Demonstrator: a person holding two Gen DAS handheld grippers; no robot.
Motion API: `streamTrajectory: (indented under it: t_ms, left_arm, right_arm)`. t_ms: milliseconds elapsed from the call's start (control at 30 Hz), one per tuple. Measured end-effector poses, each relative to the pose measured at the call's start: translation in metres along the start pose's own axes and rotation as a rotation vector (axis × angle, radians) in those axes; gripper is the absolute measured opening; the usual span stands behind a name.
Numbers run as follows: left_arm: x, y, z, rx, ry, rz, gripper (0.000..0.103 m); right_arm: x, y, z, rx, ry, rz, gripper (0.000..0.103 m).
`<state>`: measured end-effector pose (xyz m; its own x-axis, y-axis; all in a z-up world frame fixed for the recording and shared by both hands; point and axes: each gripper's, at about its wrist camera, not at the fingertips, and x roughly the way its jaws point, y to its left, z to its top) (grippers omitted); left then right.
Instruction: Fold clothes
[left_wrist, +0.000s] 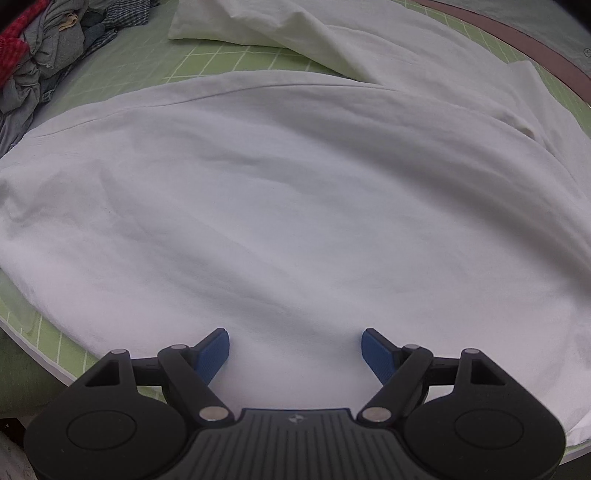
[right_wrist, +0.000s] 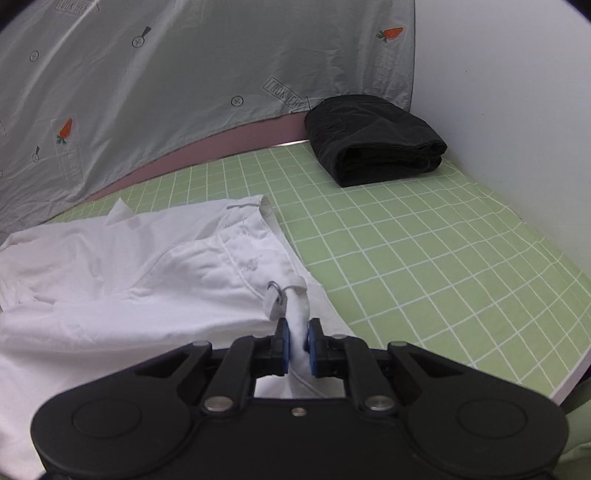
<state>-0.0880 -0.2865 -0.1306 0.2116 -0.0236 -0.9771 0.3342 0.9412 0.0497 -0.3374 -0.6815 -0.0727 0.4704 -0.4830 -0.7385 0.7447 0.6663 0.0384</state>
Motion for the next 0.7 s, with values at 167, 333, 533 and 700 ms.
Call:
streamTrajectory:
  t_ms: [167, 333, 533, 700]
  left_arm:
    - [0.004, -0.004, -0.004, 0.025, 0.019, 0.012, 0.083]
    - [0.008, -0.012, -0.003, 0.014, 0.030, 0.040, 0.085]
    - [0.009, -0.024, 0.001, -0.036, 0.021, 0.060, 0.085]
    - [0.008, -0.035, 0.002, -0.089, 0.006, 0.082, 0.085]
  right_arm:
    - [0.016, 0.004, -0.015, -0.009, 0.060, -0.039, 0.035]
    - [0.021, 0.002, -0.002, 0.023, 0.019, 0.015, 0.076]
    - [0.059, 0.010, 0.010, -0.045, 0.077, 0.043, 0.081]
    - [0.083, 0.010, 0.017, -0.059, 0.119, 0.105, 0.079]
